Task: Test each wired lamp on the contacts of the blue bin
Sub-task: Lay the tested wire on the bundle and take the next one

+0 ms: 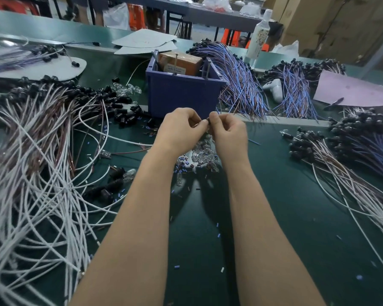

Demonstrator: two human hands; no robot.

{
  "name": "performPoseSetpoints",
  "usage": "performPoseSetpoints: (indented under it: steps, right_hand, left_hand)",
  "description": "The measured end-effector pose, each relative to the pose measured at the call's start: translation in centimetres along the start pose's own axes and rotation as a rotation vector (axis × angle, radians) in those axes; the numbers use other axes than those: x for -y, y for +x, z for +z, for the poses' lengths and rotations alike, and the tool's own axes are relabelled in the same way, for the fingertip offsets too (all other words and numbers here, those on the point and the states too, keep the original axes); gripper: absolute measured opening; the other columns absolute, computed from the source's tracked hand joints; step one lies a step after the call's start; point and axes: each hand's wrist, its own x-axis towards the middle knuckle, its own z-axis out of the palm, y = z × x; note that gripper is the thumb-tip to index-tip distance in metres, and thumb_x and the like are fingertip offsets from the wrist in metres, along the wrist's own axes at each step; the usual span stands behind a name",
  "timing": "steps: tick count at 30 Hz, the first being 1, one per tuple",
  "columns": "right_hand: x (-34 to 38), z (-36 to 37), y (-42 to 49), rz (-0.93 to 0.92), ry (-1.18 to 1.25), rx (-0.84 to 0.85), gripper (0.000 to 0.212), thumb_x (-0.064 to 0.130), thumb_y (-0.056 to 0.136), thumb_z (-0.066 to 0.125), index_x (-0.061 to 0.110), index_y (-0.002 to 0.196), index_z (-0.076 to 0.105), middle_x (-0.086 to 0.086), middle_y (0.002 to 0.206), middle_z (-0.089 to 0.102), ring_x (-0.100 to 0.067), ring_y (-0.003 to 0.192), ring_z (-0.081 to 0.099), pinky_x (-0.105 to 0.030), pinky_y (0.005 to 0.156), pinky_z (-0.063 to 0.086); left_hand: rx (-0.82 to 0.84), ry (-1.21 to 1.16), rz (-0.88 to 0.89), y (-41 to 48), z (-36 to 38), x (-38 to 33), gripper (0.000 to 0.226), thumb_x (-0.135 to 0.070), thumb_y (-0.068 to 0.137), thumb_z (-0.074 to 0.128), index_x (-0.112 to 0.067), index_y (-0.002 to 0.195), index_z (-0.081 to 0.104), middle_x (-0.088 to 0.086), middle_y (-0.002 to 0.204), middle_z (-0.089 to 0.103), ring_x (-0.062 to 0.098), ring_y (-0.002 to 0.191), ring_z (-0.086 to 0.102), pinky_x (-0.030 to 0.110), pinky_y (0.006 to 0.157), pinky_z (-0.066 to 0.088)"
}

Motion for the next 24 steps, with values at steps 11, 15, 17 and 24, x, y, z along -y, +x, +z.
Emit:
performPoseSetpoints:
  steps: [11, 15, 17, 24]
  right_hand:
    - [0.7, -1.3, -0.7, 0.176, -0.536, 0.18, 0.016, 0.014, 0.089, 0.053, 0.02, 0.098, 0.066, -0.003, 0.098, 0.066, -0.018, 0.079, 0.06, -0.03, 0.075, 0.05]
    - [2.9, -1.3, -1.8, 0.06, -0.594, 0.351, 0.017, 0.028, 0.085, 0.068, 0.024, 0.102, 0.069, 0.004, 0.097, 0.062, -0.011, 0.076, 0.059, -0.015, 0.063, 0.043]
    - [4.4, -0.8, -2.7, 0.022, -0.514, 0.595, 0.018, 0.029, 0.08, 0.074, 0.023, 0.096, 0.068, 0.008, 0.079, 0.058, -0.006, 0.062, 0.052, -0.013, 0.048, 0.038]
    - [5.8, 2.5, -5.2, -0.141, -0.797, 0.913, 0.03, 0.028, 0.082, 0.072, 0.021, 0.108, 0.059, 0.003, 0.097, 0.05, -0.016, 0.087, 0.05, -0.024, 0.069, 0.038]
  left_hand:
    - [-0.457, -0.276, -0.081, 0.8, -3.7, -0.4, 0.017, -0.028, 0.092, 0.058, -0.012, 0.092, 0.064, 0.007, 0.09, 0.069, 0.02, 0.087, 0.066, 0.038, 0.086, 0.053]
    - [-0.526, -0.324, -0.057, 0.9, -4.8, -0.5, 0.008, -0.026, 0.093, 0.056, -0.018, 0.091, 0.058, 0.006, 0.093, 0.068, 0.02, 0.09, 0.066, 0.039, 0.088, 0.052]
    - [-0.533, -0.327, -0.05, 0.9, -4.9, -0.6, 0.006, -0.024, 0.093, 0.055, -0.019, 0.092, 0.057, 0.006, 0.093, 0.068, 0.019, 0.089, 0.066, 0.037, 0.088, 0.052]
    - [-0.478, -0.312, -0.078, 0.7, -4.0, -0.3, 0.011, -0.024, 0.095, 0.053, -0.017, 0.089, 0.058, 0.0, 0.079, 0.065, 0.016, 0.082, 0.064, 0.033, 0.086, 0.052]
